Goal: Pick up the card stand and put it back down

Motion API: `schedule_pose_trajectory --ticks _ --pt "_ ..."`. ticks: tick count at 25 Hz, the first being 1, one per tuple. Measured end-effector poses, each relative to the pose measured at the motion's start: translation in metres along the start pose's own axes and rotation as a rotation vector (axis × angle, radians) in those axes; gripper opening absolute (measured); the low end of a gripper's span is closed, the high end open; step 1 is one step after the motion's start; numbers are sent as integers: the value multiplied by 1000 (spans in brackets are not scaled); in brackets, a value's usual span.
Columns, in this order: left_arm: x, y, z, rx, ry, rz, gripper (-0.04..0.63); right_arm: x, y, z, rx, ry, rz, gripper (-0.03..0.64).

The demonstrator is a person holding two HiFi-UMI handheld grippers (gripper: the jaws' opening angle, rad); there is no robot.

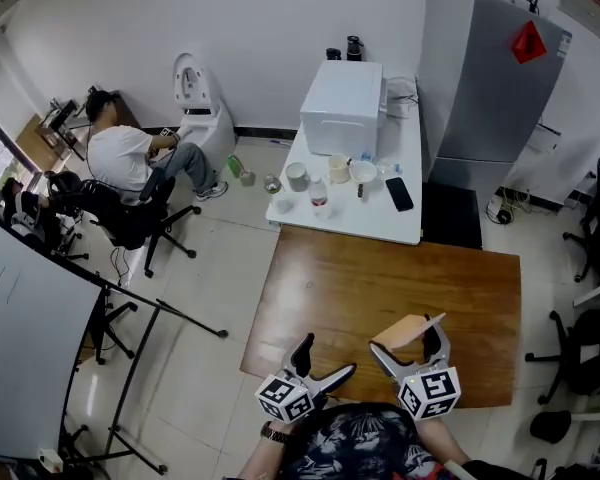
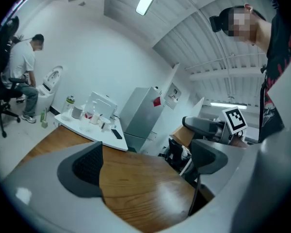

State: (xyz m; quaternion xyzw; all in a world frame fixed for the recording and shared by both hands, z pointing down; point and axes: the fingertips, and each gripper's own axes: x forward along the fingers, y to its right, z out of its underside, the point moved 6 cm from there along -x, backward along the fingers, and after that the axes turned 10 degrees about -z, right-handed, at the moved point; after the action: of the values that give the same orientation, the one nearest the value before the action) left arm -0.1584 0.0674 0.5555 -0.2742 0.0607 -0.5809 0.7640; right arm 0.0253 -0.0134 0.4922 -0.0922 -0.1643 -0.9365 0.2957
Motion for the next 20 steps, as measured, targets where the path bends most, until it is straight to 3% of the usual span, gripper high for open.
schedule_pose_trajectory --ticks 7,12,16,20 --pt "-57 -38 1 -64 47 -183 577 65 -35 4 -68 -19 -157 545" --pt "-105 -66 2 -100 72 -308 577 121 -51 33 -87 -57 -219 543" --pt "-134 -80 2 -118 77 -406 577 172 -44 70 -148 -92 -213 543" --pt "-159 -90 14 -141 71 -494 577 222 -23 117 -143 -134 -149 543"
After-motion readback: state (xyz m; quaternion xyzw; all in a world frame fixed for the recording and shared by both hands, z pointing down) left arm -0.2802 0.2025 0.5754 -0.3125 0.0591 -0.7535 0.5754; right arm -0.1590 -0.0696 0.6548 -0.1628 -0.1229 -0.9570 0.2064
